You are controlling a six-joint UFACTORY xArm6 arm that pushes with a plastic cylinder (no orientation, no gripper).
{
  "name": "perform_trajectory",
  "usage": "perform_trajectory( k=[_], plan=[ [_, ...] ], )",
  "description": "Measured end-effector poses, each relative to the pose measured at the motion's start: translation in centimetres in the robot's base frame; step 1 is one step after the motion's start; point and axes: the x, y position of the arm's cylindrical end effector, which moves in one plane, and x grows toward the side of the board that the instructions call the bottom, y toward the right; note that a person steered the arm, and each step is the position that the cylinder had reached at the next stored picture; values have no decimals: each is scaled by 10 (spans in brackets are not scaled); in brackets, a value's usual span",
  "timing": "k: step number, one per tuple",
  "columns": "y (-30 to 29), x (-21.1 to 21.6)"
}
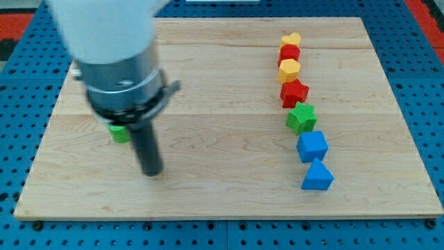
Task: Push the green circle above the heart
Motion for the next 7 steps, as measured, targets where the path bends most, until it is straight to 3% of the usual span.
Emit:
perform_trajectory(
  k=[1,2,3,4,5,6,7],
  plan=[
    [-6,-31],
    [86,-83],
    [66,-62],
    [-34,-44],
    [-41,-59],
    [10,-99],
    [4,-83]
  ],
)
